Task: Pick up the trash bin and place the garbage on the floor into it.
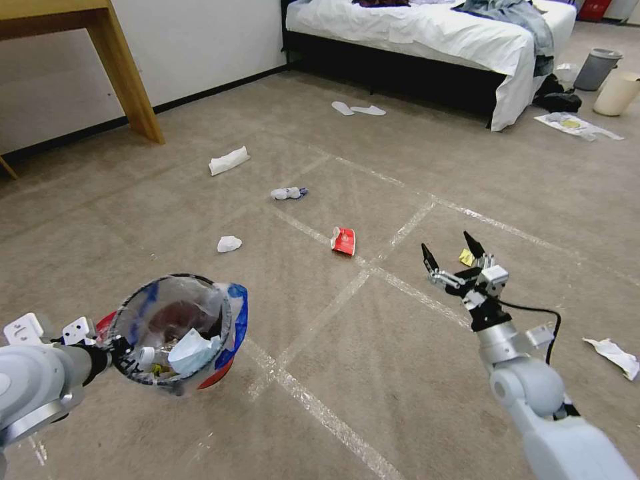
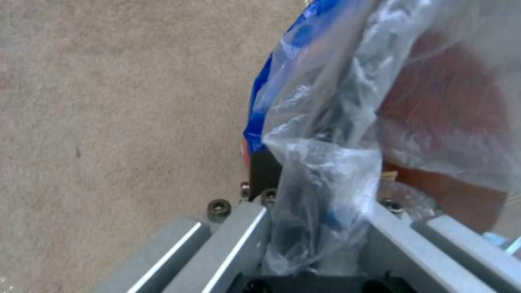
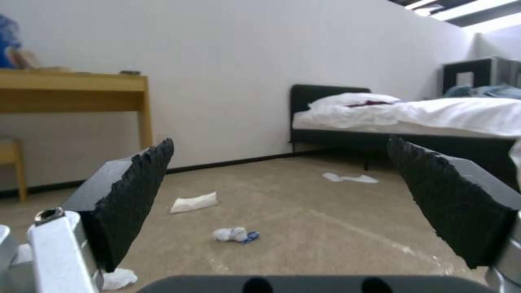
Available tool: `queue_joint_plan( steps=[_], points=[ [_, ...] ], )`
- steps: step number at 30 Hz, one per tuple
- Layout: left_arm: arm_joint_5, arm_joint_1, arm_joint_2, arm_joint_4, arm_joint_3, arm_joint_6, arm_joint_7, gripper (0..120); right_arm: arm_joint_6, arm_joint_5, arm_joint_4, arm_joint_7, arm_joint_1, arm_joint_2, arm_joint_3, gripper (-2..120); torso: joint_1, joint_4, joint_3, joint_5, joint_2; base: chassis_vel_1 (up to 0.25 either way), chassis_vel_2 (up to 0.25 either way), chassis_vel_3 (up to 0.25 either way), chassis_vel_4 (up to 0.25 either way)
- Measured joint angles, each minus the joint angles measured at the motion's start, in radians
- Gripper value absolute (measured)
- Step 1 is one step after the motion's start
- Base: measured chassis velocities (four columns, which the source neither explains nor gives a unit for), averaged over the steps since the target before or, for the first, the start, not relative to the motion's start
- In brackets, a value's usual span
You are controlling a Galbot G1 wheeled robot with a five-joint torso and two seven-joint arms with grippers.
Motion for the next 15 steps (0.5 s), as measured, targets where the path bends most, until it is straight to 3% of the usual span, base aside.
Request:
queue_joint_plan(
  steps=[5, 15],
  points=[
    [-0.007, 0.017, -0.012, -0.016, -0.024, 0.025, -0.010, 0, 0.020, -0.048, 0.039, 0.006, -0.082, 0.087, 0.065, 100, 0.000, -0.0004, 0.000, -0.0001, 0.000, 0.000, 0.000, 0.000, 0.000],
    [-0.015, 0.050, -0.030, -0.054, -0.073, 0.039, -0.005, 0, 0.035, -0.076, 0.075, 0.002, -0.149, 0.138, 0.102, 100, 0.000, -0.0002, 0.000, -0.0001, 0.000, 0.000, 0.000, 0.000, 0.000]
  ],
)
